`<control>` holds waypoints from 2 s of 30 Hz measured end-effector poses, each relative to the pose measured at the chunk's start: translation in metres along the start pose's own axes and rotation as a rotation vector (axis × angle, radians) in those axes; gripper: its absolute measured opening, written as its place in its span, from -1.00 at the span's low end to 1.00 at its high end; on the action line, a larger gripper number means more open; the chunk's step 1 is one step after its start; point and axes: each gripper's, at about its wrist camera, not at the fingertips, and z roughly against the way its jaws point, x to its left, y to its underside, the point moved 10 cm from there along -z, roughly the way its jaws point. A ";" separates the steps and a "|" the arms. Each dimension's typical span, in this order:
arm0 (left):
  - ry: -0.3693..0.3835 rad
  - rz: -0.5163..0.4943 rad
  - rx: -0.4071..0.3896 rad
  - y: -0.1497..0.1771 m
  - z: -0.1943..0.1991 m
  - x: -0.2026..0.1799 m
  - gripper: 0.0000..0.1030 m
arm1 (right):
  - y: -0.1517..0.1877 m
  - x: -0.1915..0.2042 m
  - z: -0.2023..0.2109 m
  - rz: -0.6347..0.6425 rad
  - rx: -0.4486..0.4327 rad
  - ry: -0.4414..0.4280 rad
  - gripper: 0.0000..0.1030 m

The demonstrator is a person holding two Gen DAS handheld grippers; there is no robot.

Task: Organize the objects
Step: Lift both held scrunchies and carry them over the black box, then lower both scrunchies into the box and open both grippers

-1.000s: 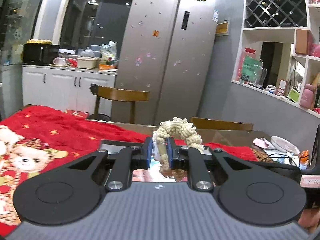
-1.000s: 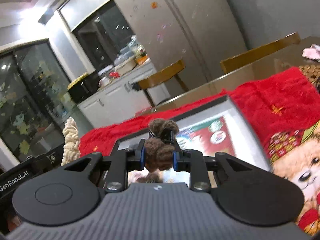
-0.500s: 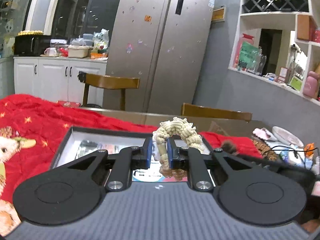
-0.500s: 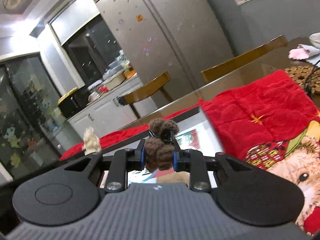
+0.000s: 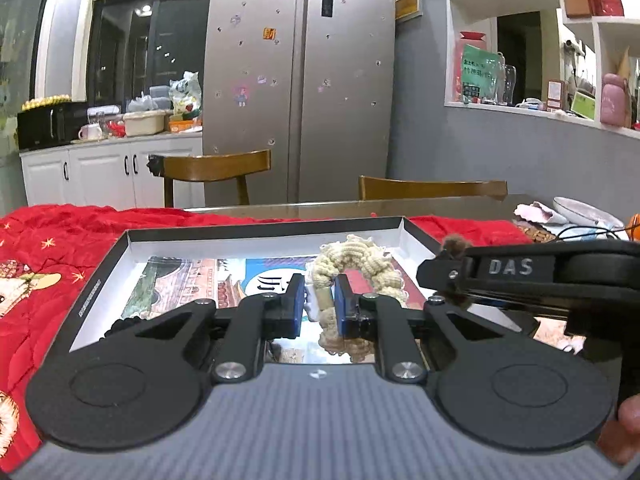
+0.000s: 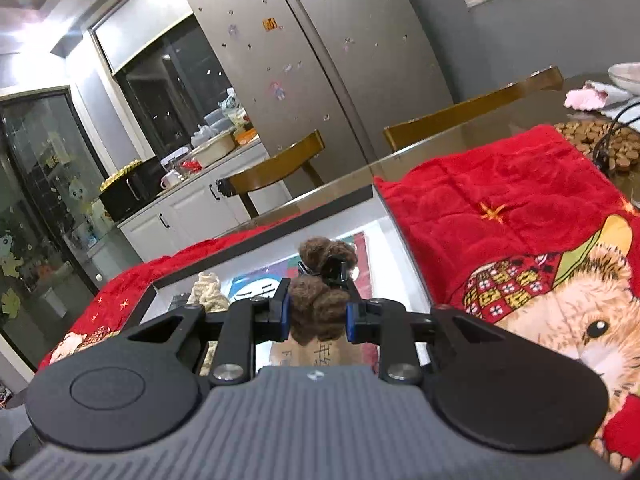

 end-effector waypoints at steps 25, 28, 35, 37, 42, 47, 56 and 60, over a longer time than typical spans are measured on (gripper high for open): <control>0.009 0.019 0.059 0.005 0.005 0.006 -0.63 | 0.006 0.011 0.005 0.054 0.051 0.002 -0.44; 0.009 0.023 0.069 0.006 0.004 0.007 -0.63 | 0.005 0.011 0.006 0.049 0.053 0.000 -0.44; 0.020 0.037 0.124 0.010 -0.001 0.007 -0.63 | 0.006 0.011 0.005 0.050 0.056 -0.002 -0.44; 0.017 0.040 0.129 0.010 -0.002 0.009 -0.63 | 0.006 0.011 0.005 0.047 0.056 -0.004 -0.44; 0.035 0.045 0.135 0.010 -0.002 0.009 -0.63 | 0.006 0.012 0.005 0.043 0.055 -0.005 -0.44; 0.047 0.029 0.127 0.010 0.000 0.004 -0.63 | 0.006 0.012 0.005 0.043 0.059 -0.010 -0.40; 0.059 0.043 0.137 0.010 0.000 0.004 -0.32 | 0.002 0.011 0.007 0.022 0.065 -0.032 -0.33; 0.074 0.070 0.127 0.007 0.002 0.007 0.08 | -0.001 0.011 0.010 0.012 0.052 -0.039 -0.05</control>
